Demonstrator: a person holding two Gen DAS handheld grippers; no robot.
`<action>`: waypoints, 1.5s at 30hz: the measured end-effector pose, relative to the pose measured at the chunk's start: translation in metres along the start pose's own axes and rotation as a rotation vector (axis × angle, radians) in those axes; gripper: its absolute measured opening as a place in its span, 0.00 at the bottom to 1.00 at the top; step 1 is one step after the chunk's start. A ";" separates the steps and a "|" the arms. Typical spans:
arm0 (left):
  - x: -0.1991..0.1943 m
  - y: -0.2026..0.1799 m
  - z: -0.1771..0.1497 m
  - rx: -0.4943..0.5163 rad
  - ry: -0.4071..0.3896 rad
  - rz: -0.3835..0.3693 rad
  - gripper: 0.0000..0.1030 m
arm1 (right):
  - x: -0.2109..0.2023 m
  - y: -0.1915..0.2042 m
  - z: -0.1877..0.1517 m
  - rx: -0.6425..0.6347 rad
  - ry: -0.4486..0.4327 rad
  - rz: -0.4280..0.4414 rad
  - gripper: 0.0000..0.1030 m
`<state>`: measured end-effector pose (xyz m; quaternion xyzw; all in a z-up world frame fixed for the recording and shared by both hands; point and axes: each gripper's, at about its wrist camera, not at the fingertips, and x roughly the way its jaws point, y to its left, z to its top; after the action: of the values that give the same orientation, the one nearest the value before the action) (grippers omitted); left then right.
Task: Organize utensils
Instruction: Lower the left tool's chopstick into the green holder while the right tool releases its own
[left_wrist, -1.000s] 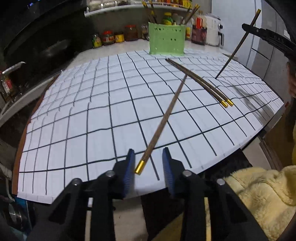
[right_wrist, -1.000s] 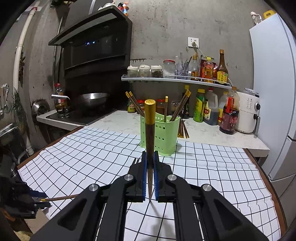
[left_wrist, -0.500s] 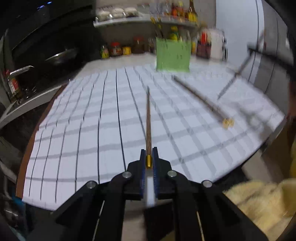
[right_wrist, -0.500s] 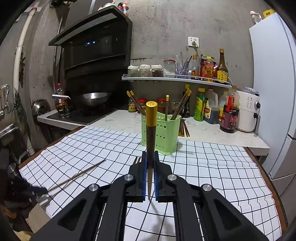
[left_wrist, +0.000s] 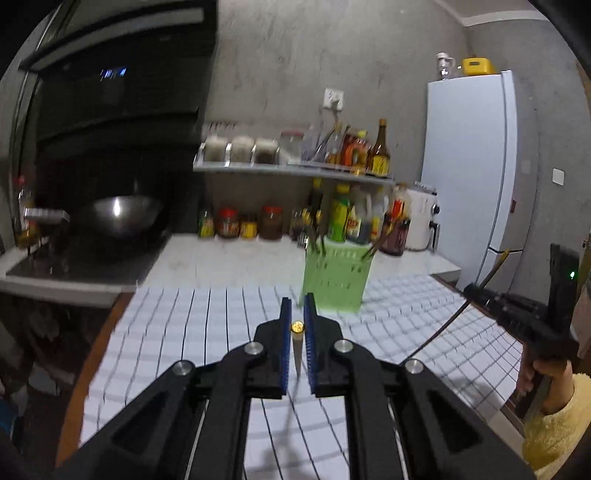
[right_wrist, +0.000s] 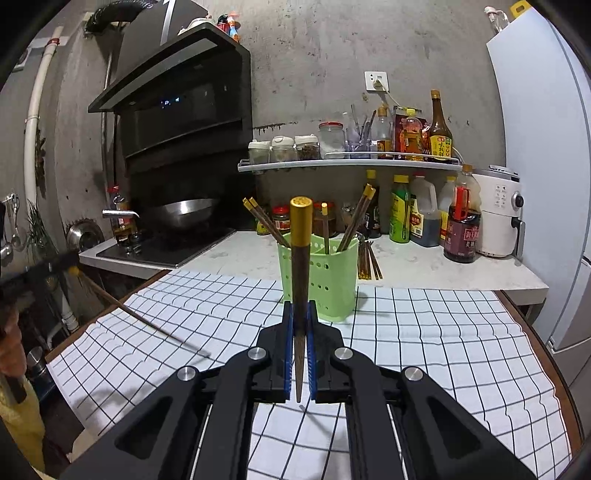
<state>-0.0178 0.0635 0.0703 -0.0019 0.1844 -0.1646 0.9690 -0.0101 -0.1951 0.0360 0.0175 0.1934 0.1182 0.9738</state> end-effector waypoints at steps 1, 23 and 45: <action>0.003 -0.002 0.005 0.014 0.003 -0.005 0.06 | 0.002 0.000 0.002 0.002 0.000 0.002 0.06; 0.084 -0.029 0.064 0.108 0.069 -0.067 0.06 | 0.043 -0.037 0.011 0.111 0.047 0.019 0.07; 0.116 -0.068 0.172 0.072 -0.144 -0.072 0.06 | 0.034 -0.029 0.142 0.016 -0.138 0.079 0.06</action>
<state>0.1243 -0.0474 0.1939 0.0144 0.1081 -0.2050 0.9727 0.0806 -0.2141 0.1521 0.0412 0.1258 0.1536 0.9792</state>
